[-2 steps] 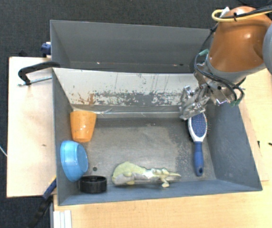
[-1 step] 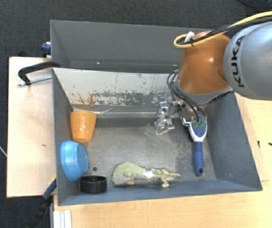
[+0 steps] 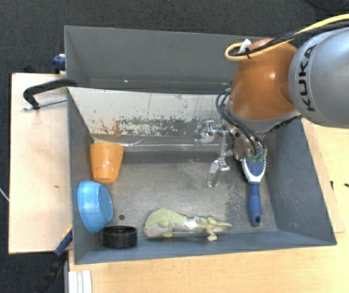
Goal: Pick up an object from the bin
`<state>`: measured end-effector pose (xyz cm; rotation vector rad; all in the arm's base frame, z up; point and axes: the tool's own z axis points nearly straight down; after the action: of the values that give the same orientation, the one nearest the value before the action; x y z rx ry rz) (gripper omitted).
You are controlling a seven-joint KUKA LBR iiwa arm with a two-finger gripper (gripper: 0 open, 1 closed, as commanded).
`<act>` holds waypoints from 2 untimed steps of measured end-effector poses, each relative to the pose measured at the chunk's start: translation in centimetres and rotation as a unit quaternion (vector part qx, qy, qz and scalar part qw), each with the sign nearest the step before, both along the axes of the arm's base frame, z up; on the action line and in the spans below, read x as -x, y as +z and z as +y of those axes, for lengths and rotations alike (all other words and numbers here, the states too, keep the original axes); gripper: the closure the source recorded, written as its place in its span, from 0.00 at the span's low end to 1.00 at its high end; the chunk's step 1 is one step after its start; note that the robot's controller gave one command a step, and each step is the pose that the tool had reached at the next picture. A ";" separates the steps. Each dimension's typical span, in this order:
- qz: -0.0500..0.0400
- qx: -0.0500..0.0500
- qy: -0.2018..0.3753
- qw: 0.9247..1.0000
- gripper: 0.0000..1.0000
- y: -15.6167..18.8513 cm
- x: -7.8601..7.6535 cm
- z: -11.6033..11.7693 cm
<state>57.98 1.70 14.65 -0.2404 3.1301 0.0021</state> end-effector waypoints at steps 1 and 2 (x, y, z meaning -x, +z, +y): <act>0.000 0.002 0.033 0.999 0.00 0.8 1.1 -6.6; 0.003 0.001 -0.036 0.999 0.00 -1.8 5.8 -12.1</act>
Offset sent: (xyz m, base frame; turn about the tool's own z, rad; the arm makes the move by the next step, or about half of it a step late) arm -0.0120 -0.0621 0.0062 -0.0721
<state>52.13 -10.40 12.81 -0.1272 3.1422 -0.0005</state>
